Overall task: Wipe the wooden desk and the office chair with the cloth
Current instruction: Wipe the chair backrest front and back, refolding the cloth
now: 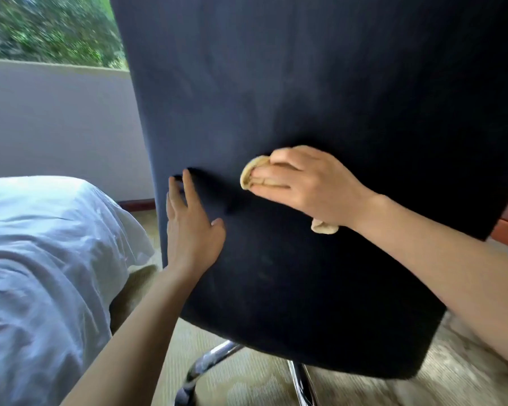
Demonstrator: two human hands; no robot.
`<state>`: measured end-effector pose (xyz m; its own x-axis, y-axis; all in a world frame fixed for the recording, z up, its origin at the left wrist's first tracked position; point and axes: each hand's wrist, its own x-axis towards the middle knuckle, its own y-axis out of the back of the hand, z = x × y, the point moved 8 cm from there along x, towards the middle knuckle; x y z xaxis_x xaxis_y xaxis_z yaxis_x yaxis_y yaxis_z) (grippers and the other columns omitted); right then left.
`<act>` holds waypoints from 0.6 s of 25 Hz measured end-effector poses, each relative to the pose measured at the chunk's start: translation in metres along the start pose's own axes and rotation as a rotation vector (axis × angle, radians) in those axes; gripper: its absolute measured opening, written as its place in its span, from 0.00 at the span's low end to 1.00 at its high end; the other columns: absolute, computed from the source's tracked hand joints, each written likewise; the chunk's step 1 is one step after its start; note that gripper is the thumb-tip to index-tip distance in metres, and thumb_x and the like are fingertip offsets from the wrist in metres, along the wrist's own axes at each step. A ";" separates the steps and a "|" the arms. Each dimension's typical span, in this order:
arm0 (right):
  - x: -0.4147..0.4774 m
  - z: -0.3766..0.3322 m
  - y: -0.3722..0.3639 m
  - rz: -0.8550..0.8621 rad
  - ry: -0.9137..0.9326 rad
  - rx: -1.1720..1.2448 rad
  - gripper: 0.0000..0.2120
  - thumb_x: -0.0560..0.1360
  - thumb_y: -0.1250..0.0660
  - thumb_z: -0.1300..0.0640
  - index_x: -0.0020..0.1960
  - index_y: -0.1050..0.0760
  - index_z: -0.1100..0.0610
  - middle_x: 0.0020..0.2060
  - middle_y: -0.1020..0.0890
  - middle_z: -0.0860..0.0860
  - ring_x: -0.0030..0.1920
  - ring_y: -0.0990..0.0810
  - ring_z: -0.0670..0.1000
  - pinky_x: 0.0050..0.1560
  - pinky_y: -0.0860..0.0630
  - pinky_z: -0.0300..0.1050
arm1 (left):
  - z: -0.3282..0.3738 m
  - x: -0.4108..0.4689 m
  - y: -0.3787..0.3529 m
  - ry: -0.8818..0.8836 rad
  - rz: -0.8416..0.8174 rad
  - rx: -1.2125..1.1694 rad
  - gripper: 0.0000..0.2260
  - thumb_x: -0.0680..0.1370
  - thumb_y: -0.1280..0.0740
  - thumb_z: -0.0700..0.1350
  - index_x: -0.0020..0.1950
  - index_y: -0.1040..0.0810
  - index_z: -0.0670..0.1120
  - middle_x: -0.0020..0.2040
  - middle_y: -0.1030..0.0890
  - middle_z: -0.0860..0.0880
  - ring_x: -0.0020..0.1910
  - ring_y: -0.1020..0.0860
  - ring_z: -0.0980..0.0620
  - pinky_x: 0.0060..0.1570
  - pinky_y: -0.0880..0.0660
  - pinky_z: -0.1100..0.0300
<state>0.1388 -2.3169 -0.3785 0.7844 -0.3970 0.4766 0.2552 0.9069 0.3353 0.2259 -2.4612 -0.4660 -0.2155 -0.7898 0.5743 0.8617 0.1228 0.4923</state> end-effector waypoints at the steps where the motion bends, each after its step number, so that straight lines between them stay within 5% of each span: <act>1: 0.016 0.012 0.004 0.046 -0.048 -0.034 0.13 0.78 0.38 0.66 0.49 0.16 0.54 0.45 0.16 0.49 0.44 0.18 0.53 0.45 0.22 0.46 | -0.006 0.012 0.002 0.039 -0.008 -0.036 0.41 0.72 0.34 0.36 0.78 0.56 0.46 0.77 0.52 0.41 0.76 0.50 0.42 0.72 0.46 0.50; 4: 0.067 0.051 0.013 0.188 -0.210 -0.112 0.13 0.76 0.37 0.66 0.49 0.16 0.54 0.46 0.16 0.49 0.44 0.18 0.54 0.43 0.24 0.45 | -0.021 0.043 0.012 0.122 -0.014 -0.231 0.40 0.71 0.35 0.34 0.77 0.54 0.45 0.76 0.48 0.39 0.75 0.49 0.40 0.73 0.46 0.46; 6: 0.090 0.069 0.016 0.261 -0.354 -0.122 0.13 0.73 0.35 0.67 0.50 0.17 0.54 0.48 0.16 0.47 0.45 0.19 0.54 0.43 0.26 0.45 | -0.035 0.055 0.017 0.217 -0.036 -0.316 0.42 0.71 0.37 0.33 0.78 0.59 0.47 0.78 0.54 0.41 0.77 0.55 0.44 0.74 0.54 0.51; 8: 0.094 0.069 0.011 0.291 -0.440 -0.105 0.13 0.72 0.35 0.67 0.49 0.17 0.54 0.48 0.16 0.47 0.44 0.19 0.55 0.42 0.27 0.46 | -0.045 0.058 0.016 0.286 -0.079 -0.378 0.44 0.69 0.37 0.33 0.78 0.60 0.47 0.78 0.49 0.40 0.76 0.49 0.43 0.74 0.48 0.50; 11: 0.076 0.031 -0.011 0.179 -0.329 -0.014 0.12 0.75 0.38 0.63 0.50 0.17 0.55 0.46 0.16 0.50 0.41 0.20 0.56 0.41 0.27 0.46 | -0.047 0.056 0.019 0.255 -0.103 -0.413 0.42 0.60 0.40 0.40 0.74 0.46 0.41 0.65 0.30 0.34 0.63 0.30 0.37 0.61 0.29 0.44; 15: -0.003 -0.048 -0.044 -0.108 -0.149 0.202 0.13 0.79 0.41 0.60 0.49 0.17 0.55 0.45 0.17 0.49 0.40 0.20 0.54 0.40 0.23 0.46 | -0.050 0.048 0.023 0.223 -0.134 -0.358 0.42 0.58 0.41 0.42 0.74 0.44 0.43 0.63 0.28 0.38 0.59 0.27 0.40 0.52 0.26 0.51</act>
<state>0.1526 -2.3494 -0.4336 0.6628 -0.5201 0.5386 0.2032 0.8173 0.5392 0.2585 -2.5263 -0.4599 -0.2653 -0.8998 0.3463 0.9463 -0.1741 0.2724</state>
